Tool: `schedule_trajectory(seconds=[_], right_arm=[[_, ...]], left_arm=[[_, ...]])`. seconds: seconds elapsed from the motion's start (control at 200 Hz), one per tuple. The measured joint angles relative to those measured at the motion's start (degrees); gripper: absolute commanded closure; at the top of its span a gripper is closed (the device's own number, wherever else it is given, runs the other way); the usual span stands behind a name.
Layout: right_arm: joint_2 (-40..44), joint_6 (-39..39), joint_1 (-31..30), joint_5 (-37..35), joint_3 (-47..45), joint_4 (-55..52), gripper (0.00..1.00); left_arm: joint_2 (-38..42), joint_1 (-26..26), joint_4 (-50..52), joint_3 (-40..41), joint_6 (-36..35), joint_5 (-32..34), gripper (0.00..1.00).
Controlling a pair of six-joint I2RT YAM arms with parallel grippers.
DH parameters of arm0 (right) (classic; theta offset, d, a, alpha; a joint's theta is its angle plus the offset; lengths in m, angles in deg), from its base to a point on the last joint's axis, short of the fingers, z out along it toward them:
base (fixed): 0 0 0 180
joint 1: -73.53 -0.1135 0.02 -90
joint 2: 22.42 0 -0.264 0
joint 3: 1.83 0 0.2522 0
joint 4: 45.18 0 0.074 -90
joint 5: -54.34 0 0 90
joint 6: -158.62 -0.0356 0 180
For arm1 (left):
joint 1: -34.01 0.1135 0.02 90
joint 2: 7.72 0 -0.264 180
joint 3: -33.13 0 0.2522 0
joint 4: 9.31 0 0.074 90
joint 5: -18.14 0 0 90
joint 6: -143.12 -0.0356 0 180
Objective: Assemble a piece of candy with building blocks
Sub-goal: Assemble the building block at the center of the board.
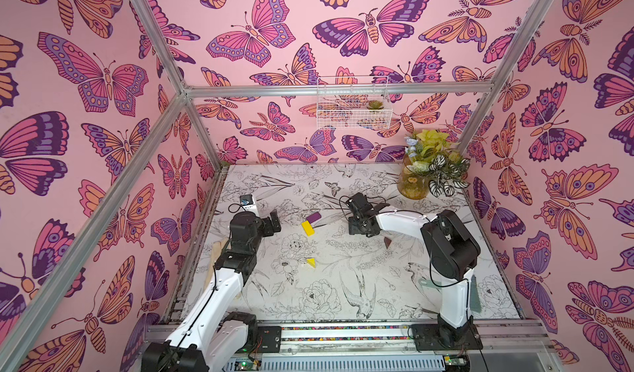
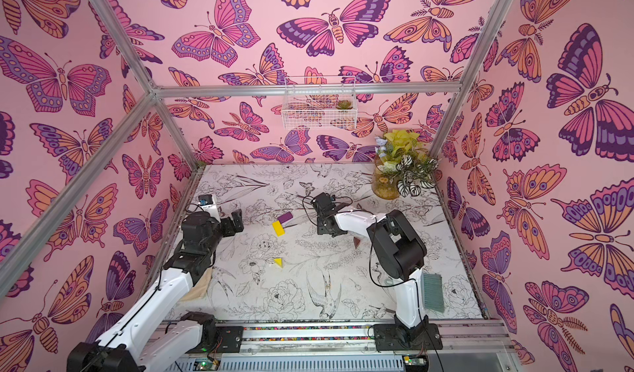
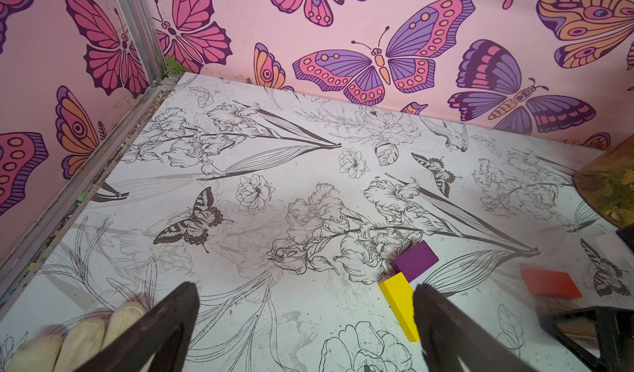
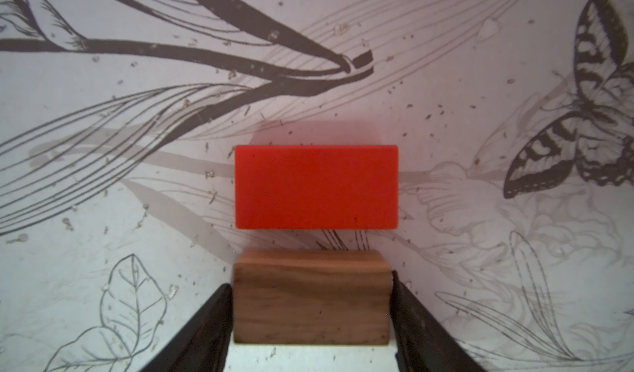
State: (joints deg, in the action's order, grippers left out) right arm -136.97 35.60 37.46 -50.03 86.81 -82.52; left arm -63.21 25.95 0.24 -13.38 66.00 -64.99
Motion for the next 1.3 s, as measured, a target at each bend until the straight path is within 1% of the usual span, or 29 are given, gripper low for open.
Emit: schedule_trajectory(seconds=[0.391,0.851,1.302], right_arm=[[0.02,0.04,0.0,-0.09,0.0,0.0,0.34],[0.0,1.4,0.0,-1.22,0.31,-0.63,0.35],[0.0,1.79,0.24,-0.55,0.33,-0.44,0.35]], left_arm=[[0.57,0.0,0.0,0.0,0.0,-0.02,0.0],[0.9,0.0,0.02,0.0,0.0,0.0,0.0],[1.05,0.0,0.09,0.0,0.0,0.0,0.0]])
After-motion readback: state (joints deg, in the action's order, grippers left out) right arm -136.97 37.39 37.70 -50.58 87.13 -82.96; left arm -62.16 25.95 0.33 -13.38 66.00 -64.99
